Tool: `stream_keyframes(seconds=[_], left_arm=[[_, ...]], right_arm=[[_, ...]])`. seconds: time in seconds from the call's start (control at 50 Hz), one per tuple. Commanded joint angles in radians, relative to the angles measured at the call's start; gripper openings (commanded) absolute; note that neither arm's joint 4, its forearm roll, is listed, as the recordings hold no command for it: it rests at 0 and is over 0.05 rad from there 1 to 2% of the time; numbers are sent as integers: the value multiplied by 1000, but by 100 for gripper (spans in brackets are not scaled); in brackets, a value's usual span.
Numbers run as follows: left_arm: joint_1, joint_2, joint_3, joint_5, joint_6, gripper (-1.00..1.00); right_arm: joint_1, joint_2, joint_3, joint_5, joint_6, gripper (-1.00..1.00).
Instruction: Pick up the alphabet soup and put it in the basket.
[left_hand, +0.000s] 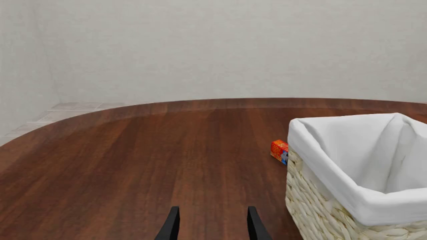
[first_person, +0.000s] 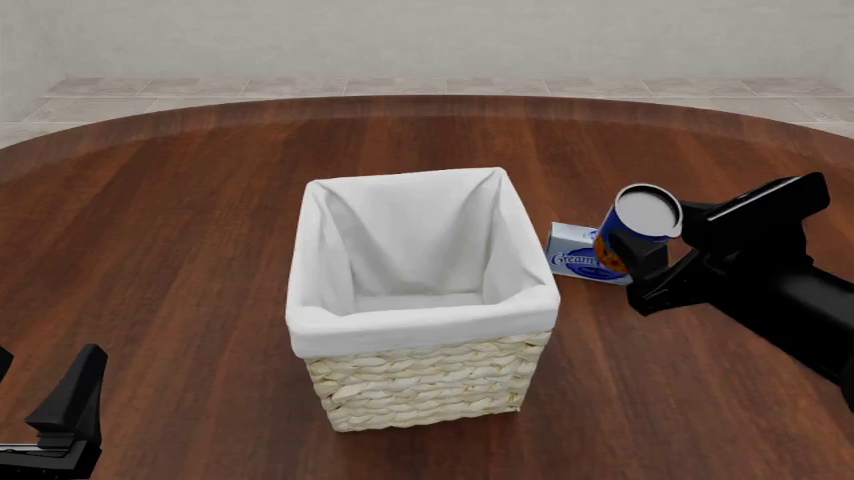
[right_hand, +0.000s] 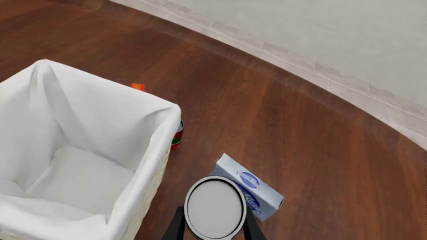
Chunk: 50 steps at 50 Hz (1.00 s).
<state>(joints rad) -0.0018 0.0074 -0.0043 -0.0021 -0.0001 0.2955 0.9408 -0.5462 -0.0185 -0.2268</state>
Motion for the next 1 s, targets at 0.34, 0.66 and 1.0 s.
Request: stream_keyframes(seconds=[0.34, 0.66, 1.0], left_arm=[[0, 0, 0, 0, 0, 100], [0, 0, 0, 0, 0, 100], [0, 0, 0, 0, 0, 100]], right_arm=[[150, 94, -269, 87, 34, -100], [272, 241, -369, 38, 40, -100], [386, 367, -511, 69, 18, -100]])
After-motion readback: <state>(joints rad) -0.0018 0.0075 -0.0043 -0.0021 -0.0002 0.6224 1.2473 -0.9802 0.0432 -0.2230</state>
